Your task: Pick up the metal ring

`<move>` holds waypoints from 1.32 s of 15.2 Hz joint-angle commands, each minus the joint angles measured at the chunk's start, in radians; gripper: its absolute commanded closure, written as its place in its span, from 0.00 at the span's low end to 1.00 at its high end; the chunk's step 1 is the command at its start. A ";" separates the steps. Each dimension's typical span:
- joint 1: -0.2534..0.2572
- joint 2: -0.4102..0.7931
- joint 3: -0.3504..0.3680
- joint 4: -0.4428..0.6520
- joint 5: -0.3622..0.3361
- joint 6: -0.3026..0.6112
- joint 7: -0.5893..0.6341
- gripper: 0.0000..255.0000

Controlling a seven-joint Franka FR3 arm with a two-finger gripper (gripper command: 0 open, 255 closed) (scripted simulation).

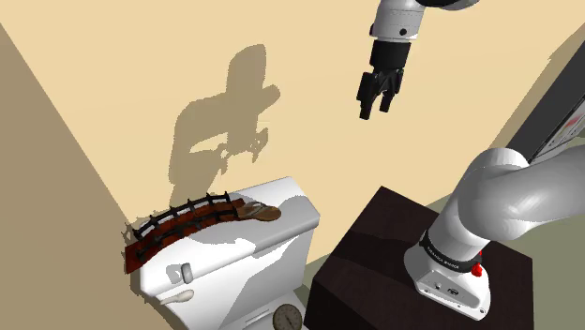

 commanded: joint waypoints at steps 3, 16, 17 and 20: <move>0.014 0.003 0.042 -0.035 0.031 0.049 0.047 0.00; 0.102 0.198 0.326 -0.121 0.196 0.415 0.341 0.00; 0.106 0.225 0.348 -0.117 0.203 0.445 0.364 0.00; 0.111 0.315 0.416 -0.096 0.212 0.533 0.436 0.00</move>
